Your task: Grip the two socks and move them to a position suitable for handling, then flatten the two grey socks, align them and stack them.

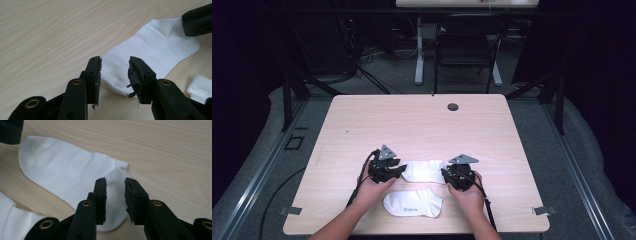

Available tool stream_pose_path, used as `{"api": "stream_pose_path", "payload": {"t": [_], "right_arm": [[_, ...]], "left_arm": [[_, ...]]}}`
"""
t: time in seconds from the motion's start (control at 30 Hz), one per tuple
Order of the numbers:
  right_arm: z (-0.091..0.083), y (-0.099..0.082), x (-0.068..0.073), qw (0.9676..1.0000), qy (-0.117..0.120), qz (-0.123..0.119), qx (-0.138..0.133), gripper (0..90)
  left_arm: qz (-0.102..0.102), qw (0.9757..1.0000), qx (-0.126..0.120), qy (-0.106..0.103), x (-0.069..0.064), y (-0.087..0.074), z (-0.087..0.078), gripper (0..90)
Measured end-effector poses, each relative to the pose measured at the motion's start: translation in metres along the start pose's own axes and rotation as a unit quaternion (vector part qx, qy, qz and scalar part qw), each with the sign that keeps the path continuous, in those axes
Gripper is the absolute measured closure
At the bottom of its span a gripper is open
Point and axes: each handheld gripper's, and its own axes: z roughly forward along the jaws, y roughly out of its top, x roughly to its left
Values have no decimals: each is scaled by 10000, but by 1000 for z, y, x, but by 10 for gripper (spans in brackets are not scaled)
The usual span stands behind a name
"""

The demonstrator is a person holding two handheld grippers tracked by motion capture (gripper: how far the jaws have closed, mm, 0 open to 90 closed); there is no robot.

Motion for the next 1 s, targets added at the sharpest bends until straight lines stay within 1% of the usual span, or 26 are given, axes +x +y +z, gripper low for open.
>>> {"api": "stream_pose_path", "payload": {"t": [0.1, 0.13, 0.2, 0.3, 0.37, 0.47, 0.5, 0.53, 0.6, 0.63, 0.67, 0.7, 0.73, 0.77, 0.83, 0.87, 0.9, 1.0], "right_arm": [[1, 0, 1, 10000, -4, -53, -9, 712], [1, 0, 1, 9999, -22, -97, 19, 713], [1, 0, 2, 10000, -1, -84, -6, 716], [2, 0, 2, 9999, -29, -125, 38, 723], [3, -1, 1, 9999, -59, -140, 57, 724], [5, -3, 1, 9997, -91, -182, 143, 723], [6, -4, 1, 9997, -97, -178, 150, 724], [6, -4, 1, 9997, -97, -178, 150, 724], [8, -5, 1, 9995, -110, -189, 228, 725], [8, -6, 1, 9995, -112, -188, 206, 725], [8, -6, 1, 9997, -107, -118, 180, 725], [8, -6, 0, 9996, -112, -119, 215, 725], [7, -6, 0, 9996, -109, -122, 223, 725], [7, -6, 0, 9996, -109, -122, 223, 725], [7, -7, 0, 9997, -106, -96, 216, 725], [7, -7, 0, 9997, -112, -86, 216, 725], [7, -7, 1, 9996, -126, -87, 230, 725], [7, -7, 2, 9996, -90, -63, 244, 726]], "left_arm": [[-59, 10000, 39, 34, 2, -2, 4, 619], [-57, 10000, 52, 41, 2, -2, 4, 628], [-14, 10000, 50, 45, 2, -2, 5, 646], [-27, 10000, 20, 33, 0, -1, 7, 666], [0, 9999, 99, -18, -2, -2, 9, 691], [109, 9997, 208, -12, -4, -3, 12, 710], [112, 9996, 270, -6, -4, -5, 14, 708], [112, 9996, 270, -6, -4, -5, 14, 705], [126, 9993, 350, 12, -4, -6, 16, 697], [118, 9992, 389, 6, -3, -8, 17, 687], [92, 9992, 390, -2, -3, -9, 18, 674], [108, 9992, 397, -11, -2, -11, 18, 645], [126, 9989, 449, -16, -1, -15, 18, 636], [126, 9989, 449, -16, -1, -15, 18, 624], [106, 9993, 359, -92, 1, -18, 17, 615], [133, 9994, 314, -92, 2, -20, 17, 608], [160, 9993, 327, -105, 2, -20, 16, 590], [172, 9993, 309, -137, 3, -23, 14, 585]]}}
